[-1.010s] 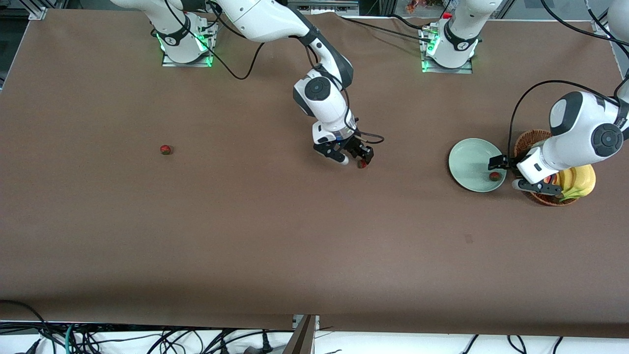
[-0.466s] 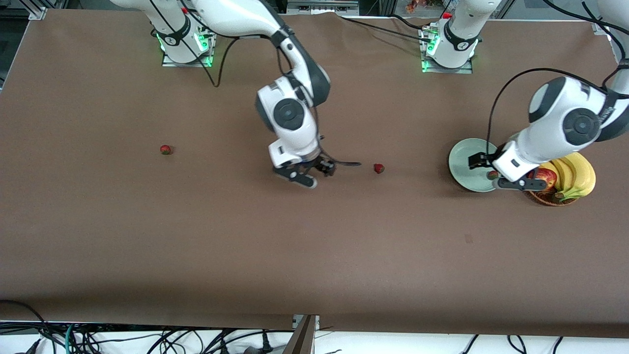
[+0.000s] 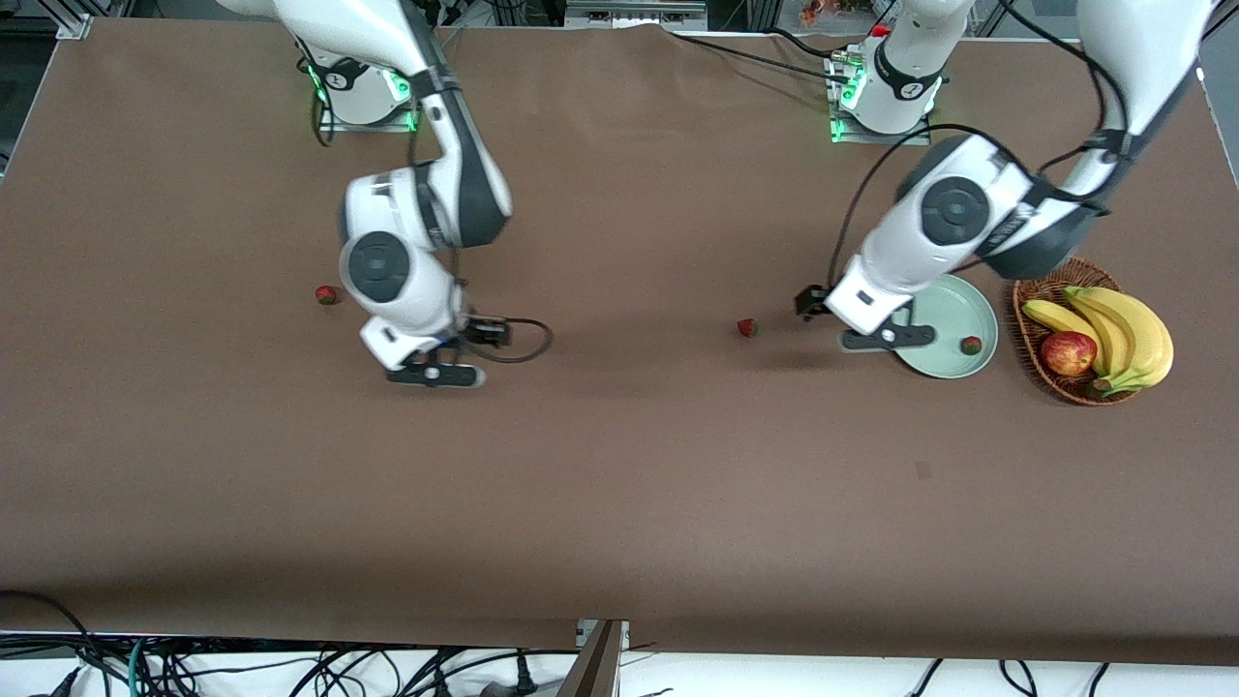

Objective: Collect all strawberries into plate
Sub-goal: 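Grasp the mid-table strawberry with the left gripper while the right grasps the third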

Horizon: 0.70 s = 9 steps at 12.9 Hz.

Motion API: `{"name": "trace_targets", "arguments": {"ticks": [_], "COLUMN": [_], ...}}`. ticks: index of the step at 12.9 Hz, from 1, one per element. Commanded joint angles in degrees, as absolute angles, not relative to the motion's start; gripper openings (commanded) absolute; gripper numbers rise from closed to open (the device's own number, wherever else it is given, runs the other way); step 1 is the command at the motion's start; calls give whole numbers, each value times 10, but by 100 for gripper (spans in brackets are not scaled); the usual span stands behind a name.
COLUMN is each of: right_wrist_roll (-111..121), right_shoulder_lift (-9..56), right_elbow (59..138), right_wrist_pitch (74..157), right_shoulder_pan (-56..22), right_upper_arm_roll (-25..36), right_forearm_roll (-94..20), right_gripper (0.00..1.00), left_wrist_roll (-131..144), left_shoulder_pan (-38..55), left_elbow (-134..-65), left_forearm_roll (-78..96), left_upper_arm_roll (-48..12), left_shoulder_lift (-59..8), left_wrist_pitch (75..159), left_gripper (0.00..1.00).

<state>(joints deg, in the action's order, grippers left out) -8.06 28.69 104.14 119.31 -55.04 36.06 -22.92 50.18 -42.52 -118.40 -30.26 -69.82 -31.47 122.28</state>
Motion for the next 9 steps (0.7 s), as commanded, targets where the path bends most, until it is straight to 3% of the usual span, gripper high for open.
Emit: {"name": "trace_targets", "arguments": {"ticks": [1, 4, 6, 9], "right_wrist_roll": [70, 172, 252, 303], "right_shoulder_lift": [216, 192, 198, 195], "right_elbow": [1174, 1294, 1361, 1392], "right_wrist_pitch": [1217, 1337, 1440, 1448], "right_shoulder_pan": [-562, -562, -553, -518], "right_upper_arm_roll": [429, 467, 481, 483], "right_forearm_roll": [-233, -233, -238, -240], "right_gripper": [81, 81, 81, 81], "left_wrist_roll": [582, 605, 614, 631], "left_shoulder_pan": [-317, -193, -158, -136], "left_elbow": [-1185, -1185, -1184, -1182], "left_forearm_roll": [-313, -313, -316, -344], "left_upper_arm_roll": [-627, -511, -472, -440], "left_shoulder_lift": [-330, -342, -355, -373], "left_wrist_pitch": [1272, 1330, 1355, 1382], "left_gripper": [100, 100, 100, 100]}}
